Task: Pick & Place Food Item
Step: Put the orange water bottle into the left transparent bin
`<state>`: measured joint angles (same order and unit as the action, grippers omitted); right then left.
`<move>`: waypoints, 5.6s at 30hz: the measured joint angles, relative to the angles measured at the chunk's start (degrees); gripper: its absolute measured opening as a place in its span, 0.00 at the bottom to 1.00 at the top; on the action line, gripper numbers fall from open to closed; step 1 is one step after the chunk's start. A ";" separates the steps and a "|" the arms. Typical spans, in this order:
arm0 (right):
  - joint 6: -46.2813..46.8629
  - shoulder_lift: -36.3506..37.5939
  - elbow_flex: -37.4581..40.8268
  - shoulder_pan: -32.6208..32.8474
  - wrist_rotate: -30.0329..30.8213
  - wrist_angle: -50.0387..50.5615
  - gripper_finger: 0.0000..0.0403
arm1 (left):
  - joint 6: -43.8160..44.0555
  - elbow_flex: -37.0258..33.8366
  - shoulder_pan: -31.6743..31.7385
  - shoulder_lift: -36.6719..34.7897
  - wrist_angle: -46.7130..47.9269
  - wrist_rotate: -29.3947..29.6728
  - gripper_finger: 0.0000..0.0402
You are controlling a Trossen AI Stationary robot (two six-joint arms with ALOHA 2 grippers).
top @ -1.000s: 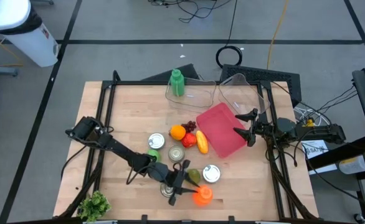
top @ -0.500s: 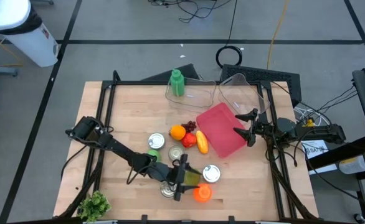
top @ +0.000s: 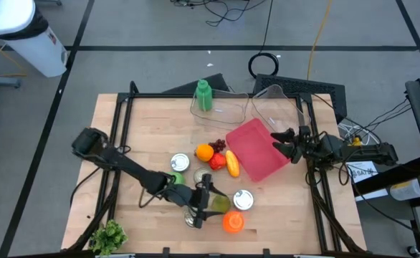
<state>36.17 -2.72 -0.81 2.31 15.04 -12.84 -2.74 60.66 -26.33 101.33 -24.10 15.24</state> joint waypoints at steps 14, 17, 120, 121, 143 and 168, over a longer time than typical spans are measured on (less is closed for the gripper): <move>6.00 -4.28 -0.01 1.31 -2.63 -4.45 0.81 | 4.99 -10.18 0.33 -14.67 6.94 3.98 0.74; 3.71 -9.14 -0.01 4.22 -4.50 -13.47 0.81 | 5.71 -13.90 0.81 -16.25 2.26 7.54 0.74; -27.51 -82.87 -62.68 -33.48 -28.59 -11.41 0.51 | 1.73 -16.74 8.07 -17.09 3.59 10.76 0.74; -27.81 -84.86 -63.35 -34.53 -28.58 -11.31 0.51 | 1.72 -16.74 8.81 -17.09 3.71 10.76 0.74; -32.57 -98.72 -64.25 -40.08 -22.57 -12.19 0.51 | 2.99 -16.79 16.04 -20.41 6.22 7.07 0.74; -34.17 -100.13 -60.18 -38.91 -22.53 -20.79 0.73 | 3.01 -16.79 16.79 -20.39 6.41 5.62 0.74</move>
<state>2.00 -102.85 -60.99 -36.61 -7.49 -33.63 0.27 43.88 -9.54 80.95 -17.69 20.86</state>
